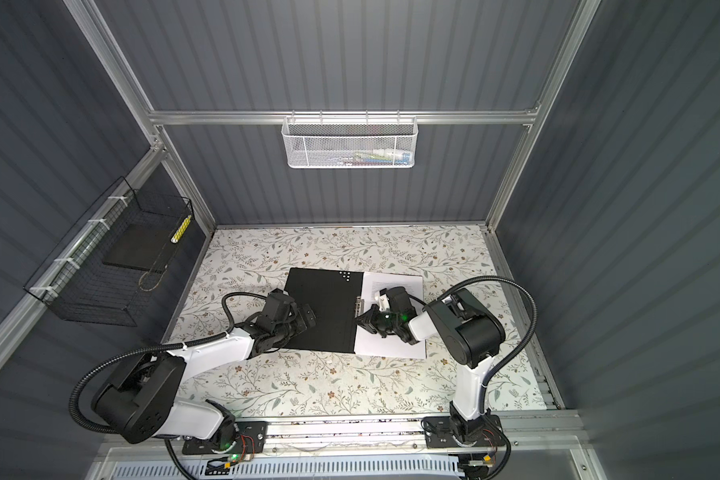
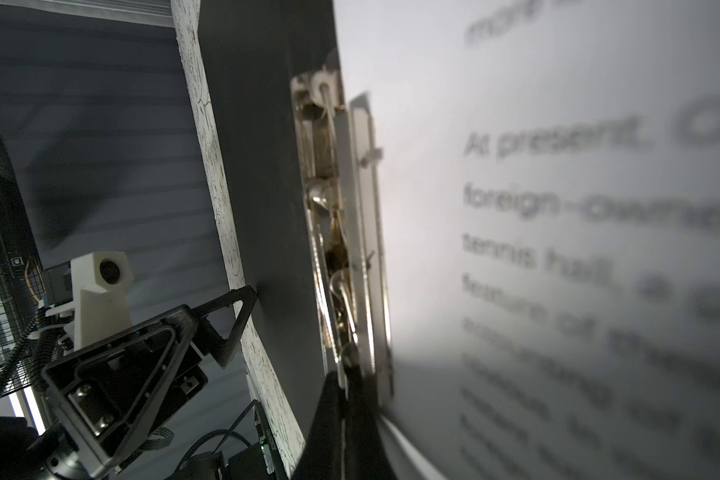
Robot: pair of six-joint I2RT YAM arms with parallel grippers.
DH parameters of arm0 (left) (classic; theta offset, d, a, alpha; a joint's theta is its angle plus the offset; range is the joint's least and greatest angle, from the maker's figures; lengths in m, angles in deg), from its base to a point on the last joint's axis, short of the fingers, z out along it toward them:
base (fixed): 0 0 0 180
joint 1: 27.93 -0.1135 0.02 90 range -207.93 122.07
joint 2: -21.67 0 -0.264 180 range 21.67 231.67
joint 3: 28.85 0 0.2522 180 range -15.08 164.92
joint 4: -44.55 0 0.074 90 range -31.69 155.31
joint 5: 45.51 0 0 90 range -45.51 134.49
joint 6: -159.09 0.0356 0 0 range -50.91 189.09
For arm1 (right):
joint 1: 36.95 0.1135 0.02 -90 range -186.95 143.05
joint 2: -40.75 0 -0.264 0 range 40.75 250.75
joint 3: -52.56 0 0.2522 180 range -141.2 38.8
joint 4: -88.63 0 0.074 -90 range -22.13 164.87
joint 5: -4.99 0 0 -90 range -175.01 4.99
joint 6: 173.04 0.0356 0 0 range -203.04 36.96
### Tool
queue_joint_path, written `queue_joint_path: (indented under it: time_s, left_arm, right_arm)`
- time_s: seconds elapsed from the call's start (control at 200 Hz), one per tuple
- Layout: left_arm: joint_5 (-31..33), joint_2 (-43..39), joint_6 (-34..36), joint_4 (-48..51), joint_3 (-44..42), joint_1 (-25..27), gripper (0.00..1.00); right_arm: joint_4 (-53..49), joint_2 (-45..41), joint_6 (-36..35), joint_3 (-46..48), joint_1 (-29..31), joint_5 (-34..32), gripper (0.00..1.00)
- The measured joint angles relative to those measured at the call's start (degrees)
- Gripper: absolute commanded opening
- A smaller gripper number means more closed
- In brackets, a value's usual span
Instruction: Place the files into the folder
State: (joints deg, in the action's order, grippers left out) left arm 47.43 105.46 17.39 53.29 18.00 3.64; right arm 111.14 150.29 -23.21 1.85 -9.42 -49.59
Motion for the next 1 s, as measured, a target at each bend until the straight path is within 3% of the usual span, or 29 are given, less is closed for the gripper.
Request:
queue_joint_path:
  time_s: [0.475, 1.001]
  left_arm:
    - [0.6, 0.6, 0.2, -1.7, -0.1, 0.3, 1.0]
    - [4.4, 0.3, 0.6, -2.8, -0.6, 2.5, 1.0]
  right_arm:
    - [-7.5, 0.2, -1.4, -5.4, 1.6, -5.1, 0.0]
    - [-24.0, -1.6, -2.9, -13.7, 2.1, -5.0, 0.0]
